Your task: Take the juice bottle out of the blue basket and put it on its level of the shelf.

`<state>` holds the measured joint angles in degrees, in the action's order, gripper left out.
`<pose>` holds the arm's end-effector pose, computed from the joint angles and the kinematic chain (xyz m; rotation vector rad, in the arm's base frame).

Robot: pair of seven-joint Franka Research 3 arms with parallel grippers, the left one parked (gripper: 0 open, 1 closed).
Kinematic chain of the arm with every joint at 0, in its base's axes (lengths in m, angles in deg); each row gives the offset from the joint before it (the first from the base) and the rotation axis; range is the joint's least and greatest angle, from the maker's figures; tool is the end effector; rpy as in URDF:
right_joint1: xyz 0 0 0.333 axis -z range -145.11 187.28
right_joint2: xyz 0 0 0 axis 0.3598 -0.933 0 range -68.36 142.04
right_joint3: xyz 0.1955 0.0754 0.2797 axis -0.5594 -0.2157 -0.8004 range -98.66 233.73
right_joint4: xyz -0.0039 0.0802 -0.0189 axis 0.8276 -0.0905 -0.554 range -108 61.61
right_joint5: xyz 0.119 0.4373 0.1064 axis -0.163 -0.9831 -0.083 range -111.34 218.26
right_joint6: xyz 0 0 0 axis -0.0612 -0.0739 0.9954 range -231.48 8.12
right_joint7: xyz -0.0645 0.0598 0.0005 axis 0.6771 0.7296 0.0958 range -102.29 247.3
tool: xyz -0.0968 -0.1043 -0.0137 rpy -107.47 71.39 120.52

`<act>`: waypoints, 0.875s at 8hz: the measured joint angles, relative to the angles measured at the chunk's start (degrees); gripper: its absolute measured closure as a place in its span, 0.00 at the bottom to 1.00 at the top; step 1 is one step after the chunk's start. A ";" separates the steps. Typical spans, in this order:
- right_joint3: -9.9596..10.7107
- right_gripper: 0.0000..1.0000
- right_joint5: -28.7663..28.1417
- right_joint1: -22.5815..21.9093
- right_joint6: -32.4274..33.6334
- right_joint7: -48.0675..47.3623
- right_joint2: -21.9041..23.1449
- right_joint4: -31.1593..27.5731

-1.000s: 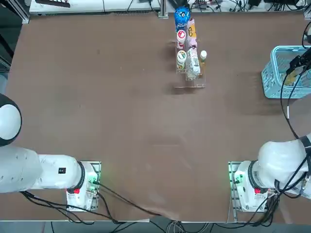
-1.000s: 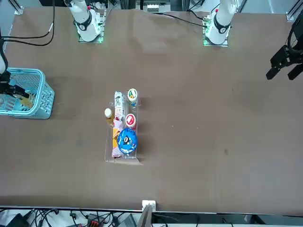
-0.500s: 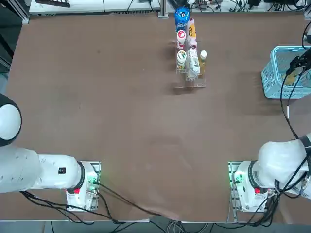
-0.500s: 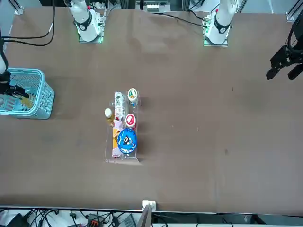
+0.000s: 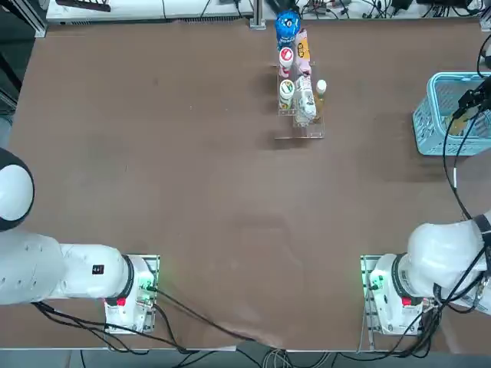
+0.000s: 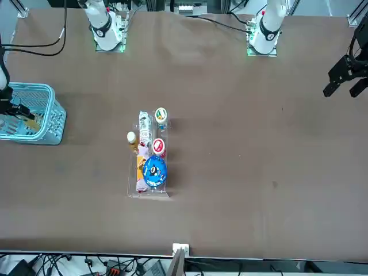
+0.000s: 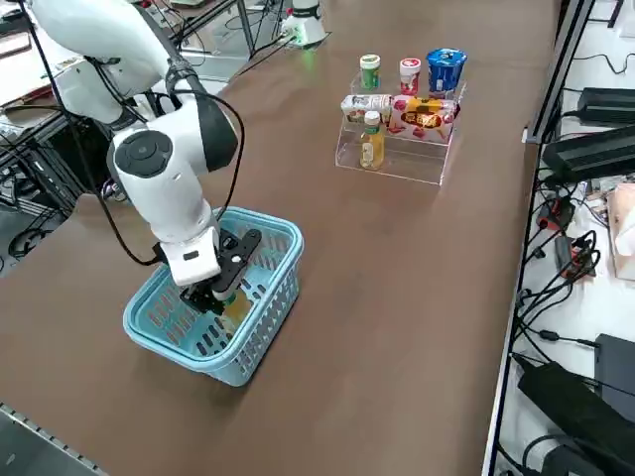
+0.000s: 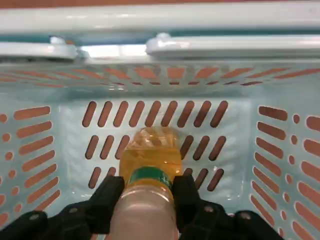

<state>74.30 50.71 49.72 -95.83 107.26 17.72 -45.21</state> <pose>0.5438 -0.3823 0.2400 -3.1087 0.0580 0.0759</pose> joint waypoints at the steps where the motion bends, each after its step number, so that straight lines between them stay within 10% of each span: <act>1: 0.00 0.45 -0.05 0.13 -0.02 0.04 0.00 0.02; 7: -0.04 0.45 -0.13 0.20 0.29 0.17 0.01 0.34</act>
<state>74.26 50.58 49.92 -95.54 107.43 17.73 -44.87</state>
